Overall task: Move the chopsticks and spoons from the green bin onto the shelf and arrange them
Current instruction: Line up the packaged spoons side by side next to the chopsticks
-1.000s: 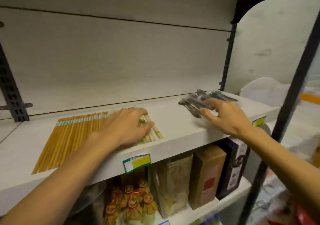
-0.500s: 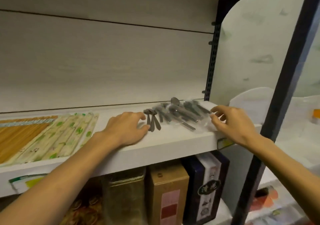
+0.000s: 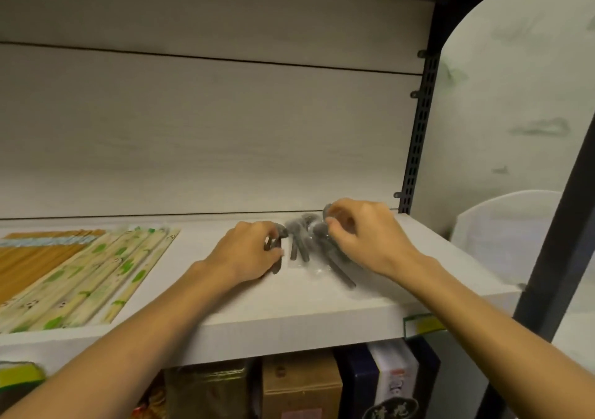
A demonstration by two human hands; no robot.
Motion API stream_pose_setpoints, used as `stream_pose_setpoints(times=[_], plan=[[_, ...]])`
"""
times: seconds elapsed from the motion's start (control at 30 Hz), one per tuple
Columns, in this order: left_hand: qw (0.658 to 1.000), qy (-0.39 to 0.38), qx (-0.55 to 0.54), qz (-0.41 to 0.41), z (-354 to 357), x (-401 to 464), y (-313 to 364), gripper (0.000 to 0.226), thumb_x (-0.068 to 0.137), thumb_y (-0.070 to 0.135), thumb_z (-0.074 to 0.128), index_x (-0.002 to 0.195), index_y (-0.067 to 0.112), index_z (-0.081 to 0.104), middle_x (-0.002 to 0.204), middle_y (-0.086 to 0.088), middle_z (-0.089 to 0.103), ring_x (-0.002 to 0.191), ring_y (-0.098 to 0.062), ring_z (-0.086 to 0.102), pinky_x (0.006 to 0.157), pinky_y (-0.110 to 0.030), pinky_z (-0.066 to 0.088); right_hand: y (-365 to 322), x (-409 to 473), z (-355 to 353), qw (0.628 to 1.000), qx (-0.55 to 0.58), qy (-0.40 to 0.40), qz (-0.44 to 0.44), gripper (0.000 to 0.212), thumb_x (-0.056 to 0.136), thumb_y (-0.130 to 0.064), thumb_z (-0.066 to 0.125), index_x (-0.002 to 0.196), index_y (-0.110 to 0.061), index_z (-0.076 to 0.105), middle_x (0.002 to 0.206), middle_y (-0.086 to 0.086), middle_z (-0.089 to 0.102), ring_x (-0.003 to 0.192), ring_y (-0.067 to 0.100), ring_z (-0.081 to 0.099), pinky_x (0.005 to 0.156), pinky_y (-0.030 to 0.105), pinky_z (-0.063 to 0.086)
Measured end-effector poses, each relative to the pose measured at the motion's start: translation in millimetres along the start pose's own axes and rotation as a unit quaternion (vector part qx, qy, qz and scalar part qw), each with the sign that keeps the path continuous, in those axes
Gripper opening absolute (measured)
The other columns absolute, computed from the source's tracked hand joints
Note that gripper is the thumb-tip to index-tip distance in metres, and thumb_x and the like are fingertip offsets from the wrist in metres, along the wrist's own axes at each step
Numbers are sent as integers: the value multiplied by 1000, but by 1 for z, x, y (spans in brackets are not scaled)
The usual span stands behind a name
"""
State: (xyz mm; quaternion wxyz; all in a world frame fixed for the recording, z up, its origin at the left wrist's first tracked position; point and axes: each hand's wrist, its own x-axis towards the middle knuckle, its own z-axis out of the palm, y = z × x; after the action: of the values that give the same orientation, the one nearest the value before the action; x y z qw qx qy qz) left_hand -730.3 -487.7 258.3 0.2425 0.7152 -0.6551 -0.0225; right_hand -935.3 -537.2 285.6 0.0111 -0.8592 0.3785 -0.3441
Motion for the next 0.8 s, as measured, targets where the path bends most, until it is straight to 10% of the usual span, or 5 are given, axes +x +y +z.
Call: stream_pose_setpoints(times=[0.2, 0.4, 0.8], plan=[[995, -5, -73, -62, -8, 12, -18, 14, 84, 23, 70, 95, 23, 61, 91, -4, 68, 85, -23, 64, 74, -28, 49, -15, 26, 23, 1000, 10, -21, -3, 24, 92, -34, 51, 105, -22, 67, 91, -6, 70, 87, 17, 63, 78, 37, 53], [975, -33, -202, -85, -15, 19, -32, 16, 81, 17, 75, 86, 11, 61, 57, -5, 63, 39, -14, 53, 44, -15, 40, -30, 48, 43, 997, 40, -53, 25, 21, 90, -30, 52, 99, -20, 68, 82, -6, 66, 82, 19, 62, 76, 39, 55], [952, 45, -254, -167, -24, 39, -79, 14, 92, 9, 47, 99, 20, 52, 85, -8, 56, 63, -20, 53, 53, -24, 38, -49, 74, 86, 991, 12, -116, 64, 14, 87, -30, 58, 96, -24, 66, 86, -4, 68, 86, 21, 62, 74, 35, 53]])
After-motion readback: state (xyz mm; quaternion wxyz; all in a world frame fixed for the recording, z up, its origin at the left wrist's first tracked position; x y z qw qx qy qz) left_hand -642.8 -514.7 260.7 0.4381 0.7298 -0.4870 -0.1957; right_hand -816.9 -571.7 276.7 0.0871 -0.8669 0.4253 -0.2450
